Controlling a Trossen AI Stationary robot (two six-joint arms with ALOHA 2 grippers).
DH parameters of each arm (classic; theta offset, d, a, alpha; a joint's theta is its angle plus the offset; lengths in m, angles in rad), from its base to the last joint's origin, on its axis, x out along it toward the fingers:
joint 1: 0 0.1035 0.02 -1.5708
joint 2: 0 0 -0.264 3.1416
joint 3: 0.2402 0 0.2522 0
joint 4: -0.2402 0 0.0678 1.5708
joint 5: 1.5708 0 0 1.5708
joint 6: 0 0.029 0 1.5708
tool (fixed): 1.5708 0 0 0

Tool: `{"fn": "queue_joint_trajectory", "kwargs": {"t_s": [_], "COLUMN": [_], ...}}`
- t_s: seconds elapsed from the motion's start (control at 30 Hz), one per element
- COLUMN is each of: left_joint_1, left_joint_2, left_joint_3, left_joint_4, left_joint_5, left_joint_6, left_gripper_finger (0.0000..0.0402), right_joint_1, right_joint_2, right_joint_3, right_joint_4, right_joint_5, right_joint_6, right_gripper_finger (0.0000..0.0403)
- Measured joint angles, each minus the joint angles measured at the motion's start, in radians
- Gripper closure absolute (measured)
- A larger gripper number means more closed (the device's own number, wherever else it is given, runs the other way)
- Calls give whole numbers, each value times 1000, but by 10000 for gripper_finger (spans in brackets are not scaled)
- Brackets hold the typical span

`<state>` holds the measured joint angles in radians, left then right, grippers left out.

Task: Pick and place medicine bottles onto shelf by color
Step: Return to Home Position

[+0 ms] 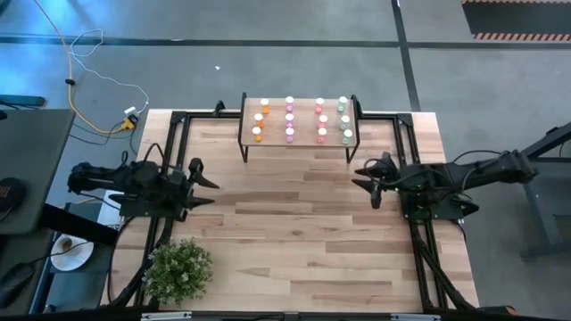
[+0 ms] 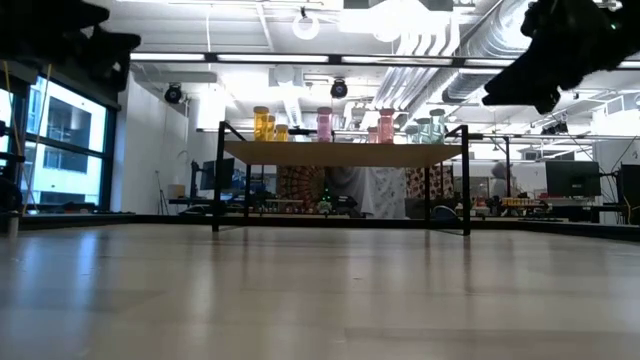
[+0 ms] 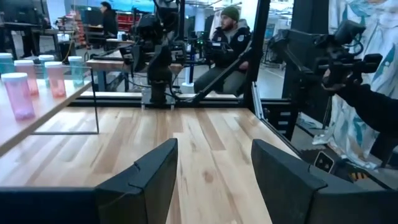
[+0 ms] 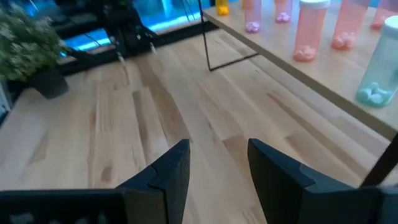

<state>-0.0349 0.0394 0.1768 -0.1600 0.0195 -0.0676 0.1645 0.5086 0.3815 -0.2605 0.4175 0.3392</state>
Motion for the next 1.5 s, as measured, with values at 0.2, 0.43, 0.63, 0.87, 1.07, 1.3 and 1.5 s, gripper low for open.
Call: {"fn": "queue_joint_trajectory", "kwargs": {"t_s": [0.2, 0.43, 0.63, 0.87, 1.07, 1.3, 1.5], "left_joint_1": [0, 0, 0, 2, 2, 2, 2], "left_joint_2": [-36, -36, -36, -36, -34, -33, -33], "left_joint_3": [-34, -34, -34, -142, -165, -165, -165], "left_joint_4": [-7, -23, -24, 106, 172, 172, 172], "left_joint_5": [0, 3, -1, -30, -49, -56, -57], "left_joint_6": [24, 43, 53, 49, 53, 21, 19], "left_gripper_finger": [206, 206, 206, 206, 206, 206, 206], "right_joint_1": [16, 18, 18, 18, 17, 17, 17], "right_joint_2": [-126, -287, -422, -508, -491, -489, -489], "right_joint_3": [-136, -227, -299, -337, -337, -337, -337], "right_joint_4": [149, 202, 209, 231, 227, 226, 226], "right_joint_5": [0, 0, 0, 6, 165, 173, 172], "right_joint_6": [-69, -144, -186, -244, -238, -149, -80], "right_gripper_finger": [249, 249, 249, 249, 249, 249, 249]}}
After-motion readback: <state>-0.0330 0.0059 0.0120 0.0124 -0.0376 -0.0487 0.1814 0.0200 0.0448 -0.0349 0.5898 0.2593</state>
